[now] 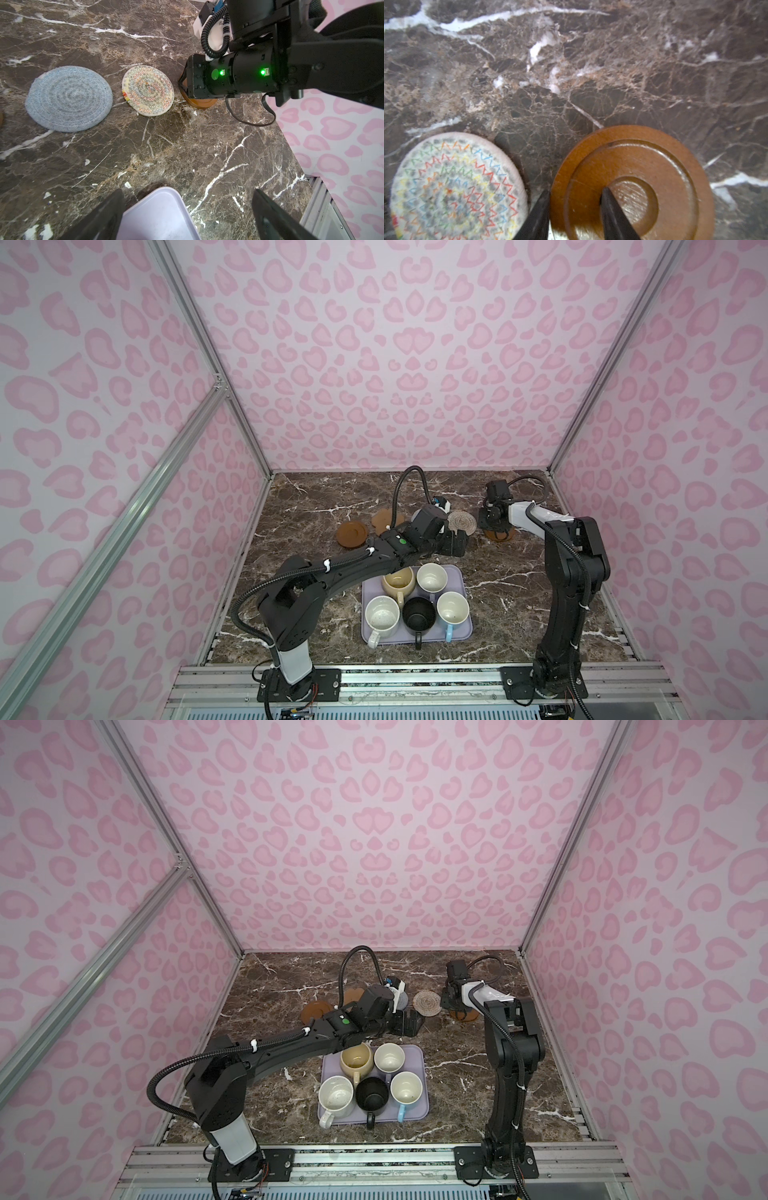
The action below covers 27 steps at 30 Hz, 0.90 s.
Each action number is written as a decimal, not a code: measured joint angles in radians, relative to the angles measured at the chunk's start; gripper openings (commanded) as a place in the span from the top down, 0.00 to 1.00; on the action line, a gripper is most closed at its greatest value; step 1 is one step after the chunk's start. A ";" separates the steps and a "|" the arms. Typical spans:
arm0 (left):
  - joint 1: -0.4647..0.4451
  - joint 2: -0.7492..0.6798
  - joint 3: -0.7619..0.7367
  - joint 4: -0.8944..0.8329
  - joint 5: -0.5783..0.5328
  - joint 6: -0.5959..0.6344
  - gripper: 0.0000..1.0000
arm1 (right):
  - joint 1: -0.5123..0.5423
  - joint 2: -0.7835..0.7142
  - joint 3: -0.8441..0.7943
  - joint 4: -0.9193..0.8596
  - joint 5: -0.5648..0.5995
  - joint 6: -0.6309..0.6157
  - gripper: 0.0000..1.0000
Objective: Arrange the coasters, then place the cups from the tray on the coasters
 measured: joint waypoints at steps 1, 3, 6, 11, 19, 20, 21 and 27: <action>0.000 0.000 0.000 0.000 0.000 0.000 0.03 | 0.000 0.000 0.000 0.000 0.000 0.000 0.61; 0.000 -0.002 -0.003 0.000 0.000 0.000 0.03 | 0.000 0.000 -0.002 0.000 0.000 0.000 0.60; 0.000 -0.006 -0.005 0.000 0.000 0.000 0.03 | 0.002 -0.002 -0.006 0.007 0.000 0.000 0.56; 0.001 -0.014 -0.014 0.001 -0.001 0.000 0.03 | 0.010 -0.005 -0.005 0.008 0.007 0.000 0.52; 0.004 -0.027 -0.023 0.001 -0.002 0.000 0.03 | 0.013 -0.020 -0.007 -0.032 0.000 0.000 0.50; 0.004 -0.029 -0.024 0.001 -0.002 0.000 0.03 | 0.013 -0.027 -0.011 -0.039 -0.001 0.000 0.50; 0.004 -0.030 -0.026 0.001 -0.002 0.000 0.03 | 0.014 -0.035 -0.018 -0.040 -0.001 0.000 0.50; 0.005 -0.069 -0.059 0.004 -0.010 -0.002 0.03 | 0.023 -0.133 -0.071 -0.063 -0.012 0.002 0.28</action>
